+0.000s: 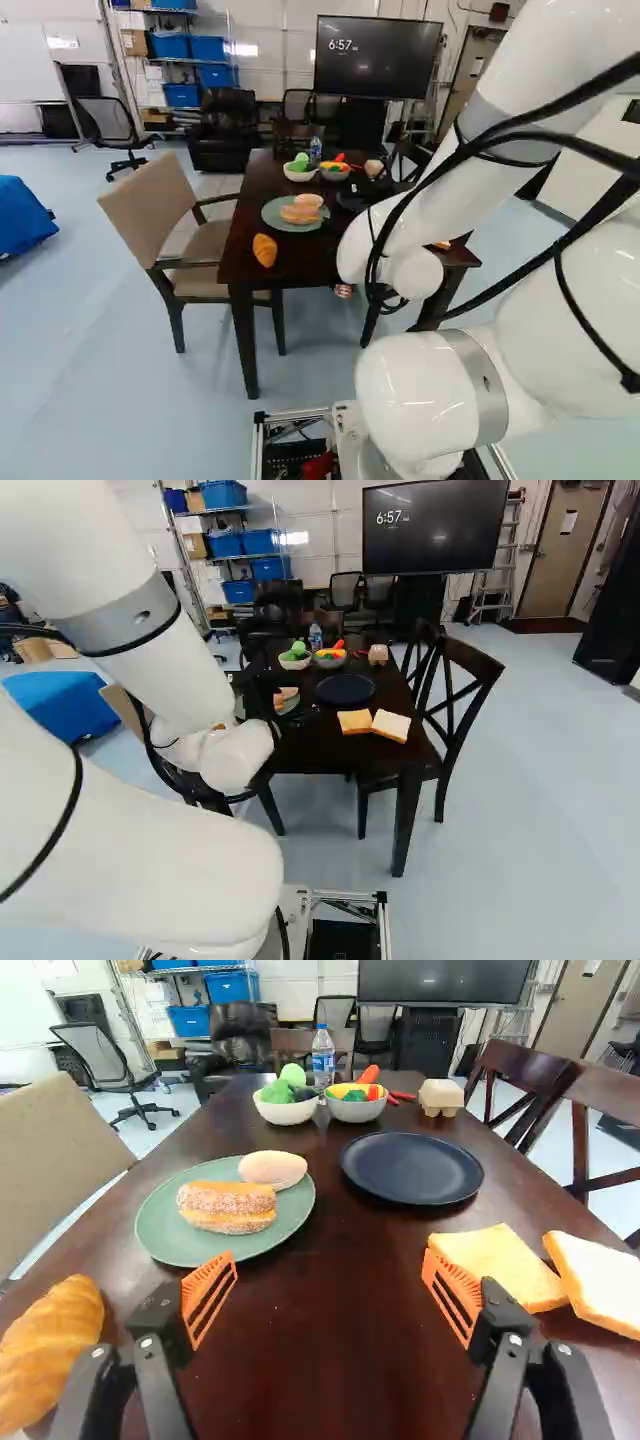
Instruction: Move the croissant to the empty plate
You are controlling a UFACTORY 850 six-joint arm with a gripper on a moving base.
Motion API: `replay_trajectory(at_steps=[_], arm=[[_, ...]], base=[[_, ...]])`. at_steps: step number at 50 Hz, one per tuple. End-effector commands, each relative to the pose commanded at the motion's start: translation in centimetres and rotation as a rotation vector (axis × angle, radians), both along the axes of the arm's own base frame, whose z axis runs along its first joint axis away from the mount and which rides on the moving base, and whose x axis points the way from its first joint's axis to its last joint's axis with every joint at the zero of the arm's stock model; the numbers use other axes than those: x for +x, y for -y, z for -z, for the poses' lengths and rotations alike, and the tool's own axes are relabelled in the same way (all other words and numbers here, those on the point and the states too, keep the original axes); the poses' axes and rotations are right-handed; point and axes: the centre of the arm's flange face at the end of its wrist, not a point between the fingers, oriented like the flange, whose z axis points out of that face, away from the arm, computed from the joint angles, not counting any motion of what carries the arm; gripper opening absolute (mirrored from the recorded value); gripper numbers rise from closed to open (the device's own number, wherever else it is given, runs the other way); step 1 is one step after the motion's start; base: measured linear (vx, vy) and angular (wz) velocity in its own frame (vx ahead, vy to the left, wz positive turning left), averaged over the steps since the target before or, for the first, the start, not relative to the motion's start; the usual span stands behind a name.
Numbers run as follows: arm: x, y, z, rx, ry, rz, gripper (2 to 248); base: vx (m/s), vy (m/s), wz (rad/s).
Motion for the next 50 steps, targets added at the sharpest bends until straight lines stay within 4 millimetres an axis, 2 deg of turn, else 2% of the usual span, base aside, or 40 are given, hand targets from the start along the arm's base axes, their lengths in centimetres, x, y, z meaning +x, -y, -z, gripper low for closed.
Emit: replay_trajectory(at_steps=[30, 50], arm=[[0.00, 0.00, 0.00, 0.000, 0.000, 0.000, 247], [0.00, 0.00, 0.00, 0.000, 0.000, 0.000, 247]], base=[[0.053, 0.001, -0.004], [-0.002, 0.000, 0.001]])
